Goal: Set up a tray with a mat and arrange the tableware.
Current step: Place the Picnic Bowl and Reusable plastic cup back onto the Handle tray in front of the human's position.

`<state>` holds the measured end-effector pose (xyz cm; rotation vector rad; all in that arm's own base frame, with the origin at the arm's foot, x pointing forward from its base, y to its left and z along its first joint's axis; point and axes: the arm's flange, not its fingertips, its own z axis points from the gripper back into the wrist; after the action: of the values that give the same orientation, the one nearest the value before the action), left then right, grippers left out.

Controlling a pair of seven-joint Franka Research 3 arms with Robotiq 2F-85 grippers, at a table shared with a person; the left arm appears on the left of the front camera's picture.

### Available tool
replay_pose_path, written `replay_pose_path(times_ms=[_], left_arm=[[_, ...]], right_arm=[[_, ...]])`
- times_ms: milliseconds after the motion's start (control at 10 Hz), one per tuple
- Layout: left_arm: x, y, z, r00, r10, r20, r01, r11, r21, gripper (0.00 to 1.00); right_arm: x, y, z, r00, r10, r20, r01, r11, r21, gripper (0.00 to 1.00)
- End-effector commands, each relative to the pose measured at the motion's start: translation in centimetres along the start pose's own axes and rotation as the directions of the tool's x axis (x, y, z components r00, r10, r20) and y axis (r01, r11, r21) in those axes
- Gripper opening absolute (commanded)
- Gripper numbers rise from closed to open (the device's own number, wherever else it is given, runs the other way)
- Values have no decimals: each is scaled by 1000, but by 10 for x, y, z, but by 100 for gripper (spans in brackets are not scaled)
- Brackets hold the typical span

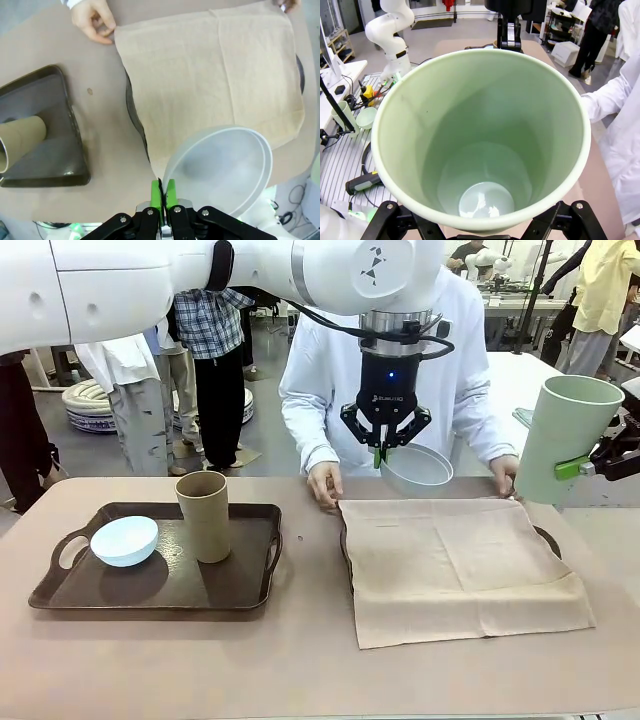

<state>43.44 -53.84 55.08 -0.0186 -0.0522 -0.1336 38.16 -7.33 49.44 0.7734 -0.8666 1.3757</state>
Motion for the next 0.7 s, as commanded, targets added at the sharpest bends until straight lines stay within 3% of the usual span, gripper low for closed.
replay_pose_path(times_ms=[0, 500, 600], left_arm=[[0, 0, 2, 1000, -12, 4, 12, 1000, -3, 0], [0, 0, 2, 1000, -12, 4, 12, 1000, -3, 0], [0, 0, 0, 1000, 0, 0, 0, 1000, 0, 4]], right_arm=[[0, -2, 0, 1000, 0, -3, 0, 1000, 0, 23], [0, -2, 0, 1000, 0, -3, 0, 1000, 0, 23], [0, 0, 0, 1000, 0, 0, 0, 1000, 0, 82]])
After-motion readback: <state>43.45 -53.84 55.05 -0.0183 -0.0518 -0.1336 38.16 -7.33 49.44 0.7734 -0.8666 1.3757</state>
